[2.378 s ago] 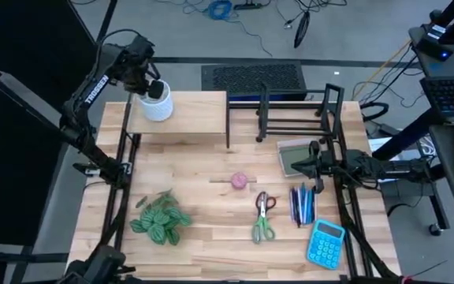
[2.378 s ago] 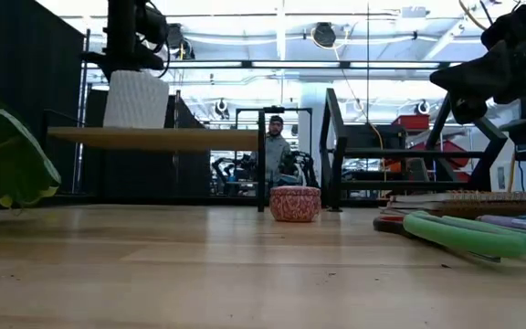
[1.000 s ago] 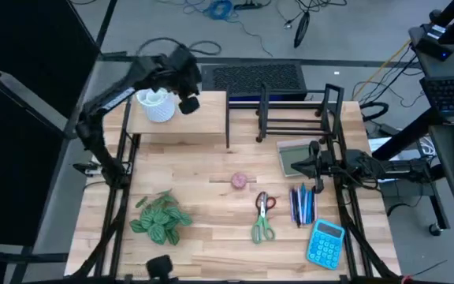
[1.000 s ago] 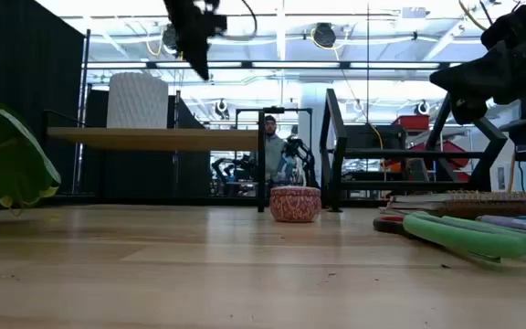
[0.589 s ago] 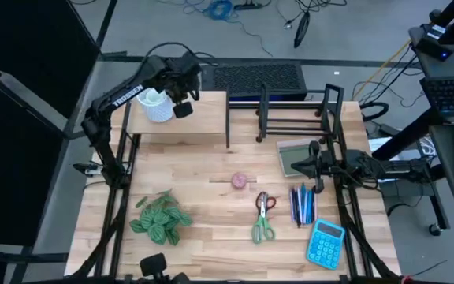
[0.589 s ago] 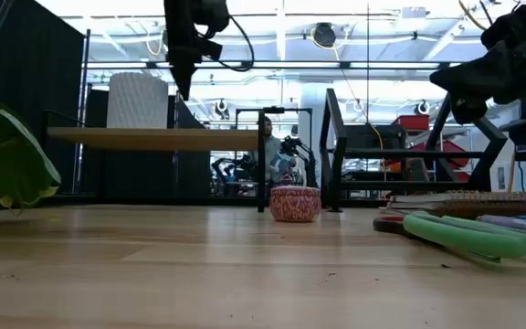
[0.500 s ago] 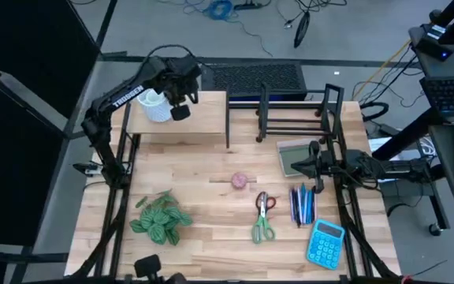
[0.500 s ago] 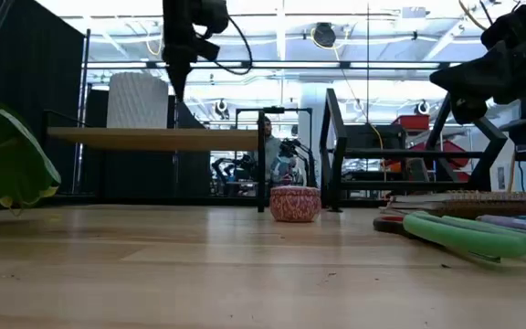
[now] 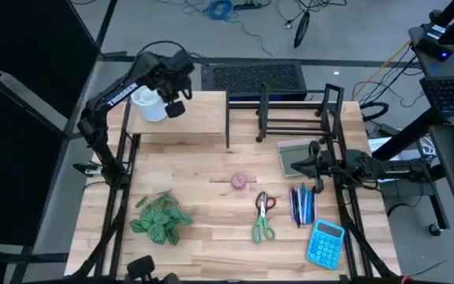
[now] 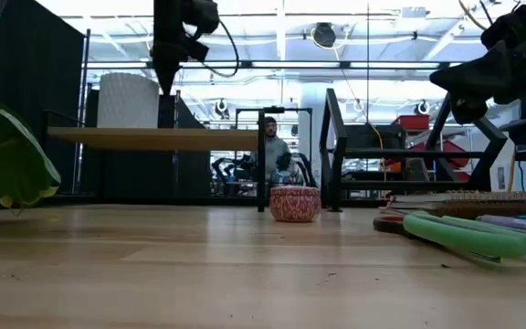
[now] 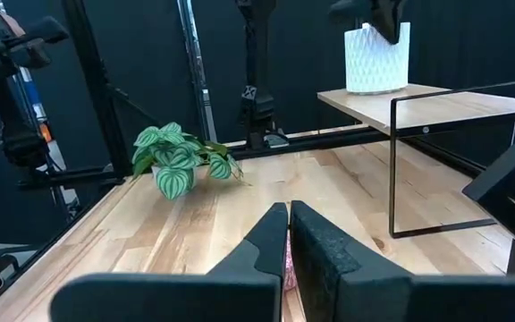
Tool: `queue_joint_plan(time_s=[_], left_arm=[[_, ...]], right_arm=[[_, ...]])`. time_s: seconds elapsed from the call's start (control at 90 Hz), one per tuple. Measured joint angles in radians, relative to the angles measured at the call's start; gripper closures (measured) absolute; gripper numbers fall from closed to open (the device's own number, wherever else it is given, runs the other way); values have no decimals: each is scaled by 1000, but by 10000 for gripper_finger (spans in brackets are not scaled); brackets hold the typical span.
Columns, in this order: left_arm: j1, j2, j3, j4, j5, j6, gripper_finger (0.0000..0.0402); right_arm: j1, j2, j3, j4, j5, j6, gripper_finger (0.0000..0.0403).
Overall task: Stock shelves
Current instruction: Put the white pen holder on the shelf, then put the purple pen into the white pen holder
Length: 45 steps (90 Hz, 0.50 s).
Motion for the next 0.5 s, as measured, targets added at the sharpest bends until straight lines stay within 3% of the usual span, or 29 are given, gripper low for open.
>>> queue_joint_plan(time_s=[0.133, 0.333, 0.5], left_arm=[[-68, -36, 50, 63, 8, -25, 401], [-201, -124, 78, 142, 112, -114, 401], [-322, -151, 78, 175, 117, -178, 401]], right_arm=[[0, 0, 0, 0, 0, 0, 403], [0, 0, 0, 0, 0, 0, 403], [0, 0, 0, 0, 0, 0, 403]])
